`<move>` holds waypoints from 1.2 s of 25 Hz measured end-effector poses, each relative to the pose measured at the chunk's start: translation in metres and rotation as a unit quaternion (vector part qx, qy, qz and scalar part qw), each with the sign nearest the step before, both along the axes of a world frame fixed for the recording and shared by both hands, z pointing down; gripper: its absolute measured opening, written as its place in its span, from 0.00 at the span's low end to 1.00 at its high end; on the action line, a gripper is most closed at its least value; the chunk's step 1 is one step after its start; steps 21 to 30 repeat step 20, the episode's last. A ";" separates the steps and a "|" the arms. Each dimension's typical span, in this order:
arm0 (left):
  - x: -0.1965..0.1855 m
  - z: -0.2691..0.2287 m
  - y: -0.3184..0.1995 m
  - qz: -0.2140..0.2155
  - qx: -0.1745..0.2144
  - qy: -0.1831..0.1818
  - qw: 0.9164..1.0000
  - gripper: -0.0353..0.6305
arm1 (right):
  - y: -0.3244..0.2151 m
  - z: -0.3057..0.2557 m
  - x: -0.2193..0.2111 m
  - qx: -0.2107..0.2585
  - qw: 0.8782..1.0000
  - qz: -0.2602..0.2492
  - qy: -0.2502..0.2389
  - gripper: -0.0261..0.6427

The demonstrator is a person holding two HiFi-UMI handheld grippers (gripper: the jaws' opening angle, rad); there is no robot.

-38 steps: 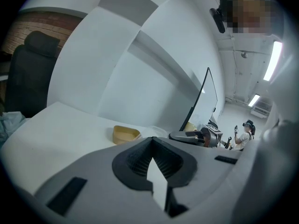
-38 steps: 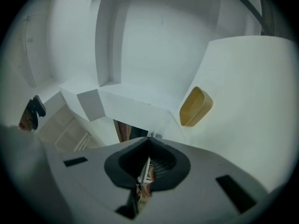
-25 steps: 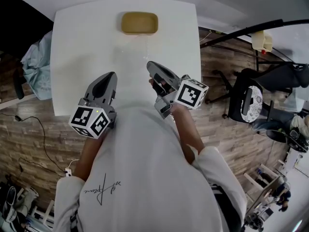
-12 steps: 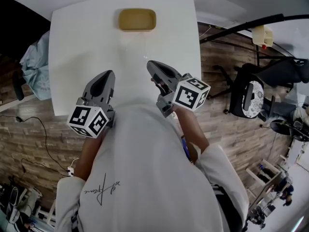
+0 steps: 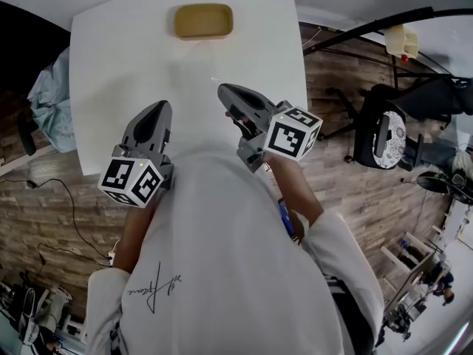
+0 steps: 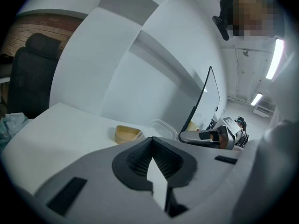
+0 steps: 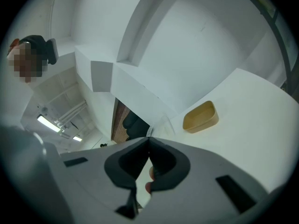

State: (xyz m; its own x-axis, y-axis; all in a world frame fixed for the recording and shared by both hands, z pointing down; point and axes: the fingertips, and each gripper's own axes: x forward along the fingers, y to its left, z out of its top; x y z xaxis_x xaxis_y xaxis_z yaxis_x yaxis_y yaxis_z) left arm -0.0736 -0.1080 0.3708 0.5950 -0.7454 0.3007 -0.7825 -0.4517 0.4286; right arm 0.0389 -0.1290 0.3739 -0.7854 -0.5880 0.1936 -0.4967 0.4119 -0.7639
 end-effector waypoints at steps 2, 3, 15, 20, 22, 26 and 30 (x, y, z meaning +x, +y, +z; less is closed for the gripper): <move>0.000 -0.001 -0.001 0.000 0.001 -0.001 1.000 0.06 | -0.001 -0.002 0.000 0.002 1.000 -0.003 -0.004 0.06; 0.000 -0.001 0.000 0.000 0.001 -0.002 1.000 0.06 | -0.002 -0.004 0.001 0.003 1.000 -0.004 -0.005 0.06; 0.002 -0.003 0.001 0.000 0.003 -0.002 1.000 0.06 | -0.004 -0.009 0.008 -0.004 1.000 -0.012 -0.015 0.06; -0.002 -0.002 -0.001 -0.008 0.005 0.001 1.000 0.06 | -0.007 -0.008 0.011 -0.005 1.000 -0.010 -0.012 0.06; -0.002 -0.002 -0.001 -0.008 0.005 0.001 1.000 0.06 | -0.007 -0.008 0.011 -0.005 1.000 -0.010 -0.012 0.06; -0.002 -0.002 -0.001 -0.008 0.005 0.001 1.000 0.06 | -0.007 -0.008 0.011 -0.005 1.000 -0.010 -0.012 0.06; -0.002 -0.002 -0.001 -0.008 0.005 0.001 1.000 0.06 | -0.007 -0.008 0.011 -0.005 1.000 -0.010 -0.012 0.06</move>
